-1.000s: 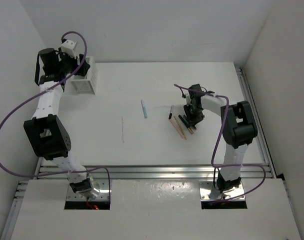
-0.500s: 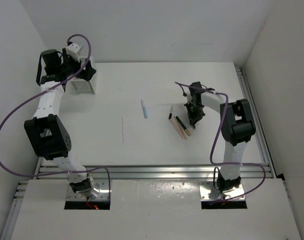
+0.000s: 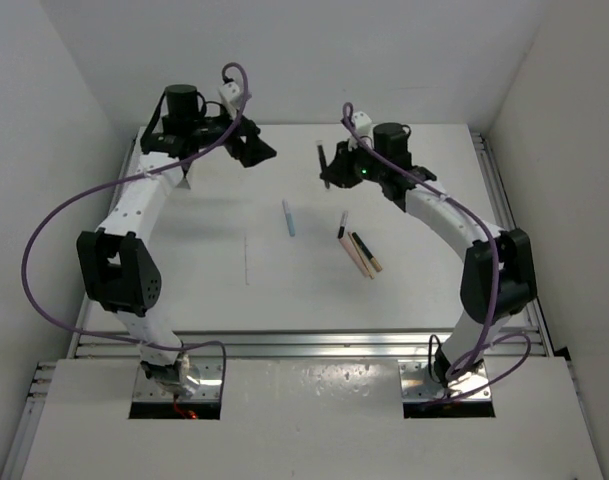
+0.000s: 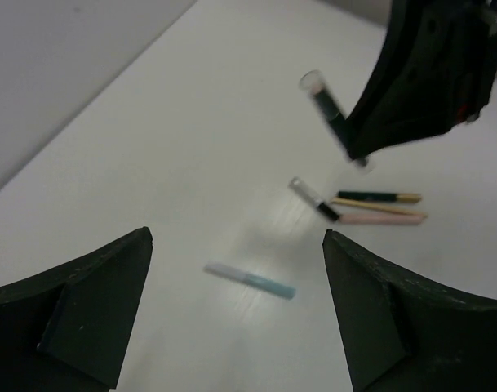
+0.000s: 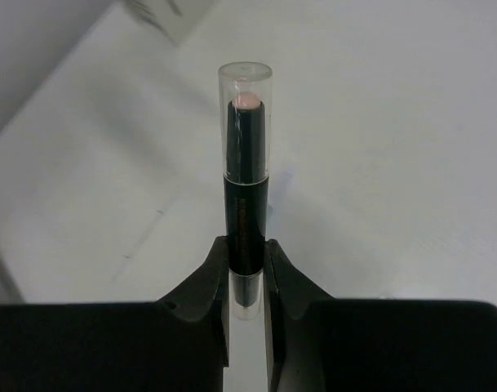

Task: Organize the makeup

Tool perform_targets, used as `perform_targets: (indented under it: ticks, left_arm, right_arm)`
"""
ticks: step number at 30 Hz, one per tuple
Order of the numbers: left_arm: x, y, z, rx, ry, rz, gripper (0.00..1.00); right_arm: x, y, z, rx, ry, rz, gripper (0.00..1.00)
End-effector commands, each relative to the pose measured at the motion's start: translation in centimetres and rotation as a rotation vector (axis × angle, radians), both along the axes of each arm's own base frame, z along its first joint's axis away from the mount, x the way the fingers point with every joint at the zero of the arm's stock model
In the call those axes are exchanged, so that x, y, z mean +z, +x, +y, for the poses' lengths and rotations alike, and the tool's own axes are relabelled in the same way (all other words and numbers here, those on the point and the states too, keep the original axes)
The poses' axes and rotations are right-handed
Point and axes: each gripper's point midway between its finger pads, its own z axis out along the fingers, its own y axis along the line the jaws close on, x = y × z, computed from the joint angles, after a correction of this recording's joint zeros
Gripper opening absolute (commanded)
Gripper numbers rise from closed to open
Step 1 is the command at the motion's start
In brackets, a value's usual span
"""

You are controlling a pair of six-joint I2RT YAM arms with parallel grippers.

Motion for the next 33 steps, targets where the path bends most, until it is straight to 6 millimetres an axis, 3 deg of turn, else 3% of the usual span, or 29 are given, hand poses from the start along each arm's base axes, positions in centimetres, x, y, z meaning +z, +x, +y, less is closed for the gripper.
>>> perform_targets:
  ticks: [1,2,6,9,14,19,27,29,31,33]
  left_arm:
    - [0.4,-1.4,-3.7,-0.104,-0.173,0.129,0.91]
    - [0.6,-1.5,-4.4,-0.112,-0.192,0.133,0.91]
    - [1.4,-2.0,-5.9,-0.14,-0.236,0.139,0.91]
    - [0.4,-2.2,-6.3,-0.131,-0.253,0.187,0.88]
    - [-0.2,-2.3,-6.3,-0.126,-0.266,0.213,0.64]
    - [-1.3,-2.5,-6.4,-0.13,-0.263,0.254,0.57]
    - [-1.6,-1.8,-6.3,-0.098,-0.269,0.267,0.22]
    - [-1.6,-1.8,-6.3,-0.098,-0.269,0.267,0.08]
    - [-1.7,-1.4,-6.1,-0.074,-0.266,0.263,0.0]
    - [-1.4,-1.2,-6.1,-0.066,-0.267,0.253,0.0]
  right_arm:
    - [4.8,-0.2,7.0,0.189,0.24,-0.125,0.0]
    - [6.2,-0.1,8.0,0.221,0.273,-0.166,0.0]
    - [7.7,-0.9,11.6,0.327,0.373,-0.212,0.0]
    - [8.1,-1.0,12.4,0.338,0.409,-0.214,0.0]
    - [8.1,-1.1,12.6,0.348,0.414,-0.224,0.0]
    - [8.1,-1.2,12.8,0.347,0.416,-0.225,0.0]
    - [7.9,-1.0,12.7,0.356,0.417,-0.213,0.0]
    - [7.7,-1.5,13.2,0.369,0.418,-0.204,0.0]
    - [7.5,-1.6,13.2,0.37,0.414,-0.202,0.0]
    - [7.0,-1.8,13.2,0.367,0.401,-0.193,0.17]
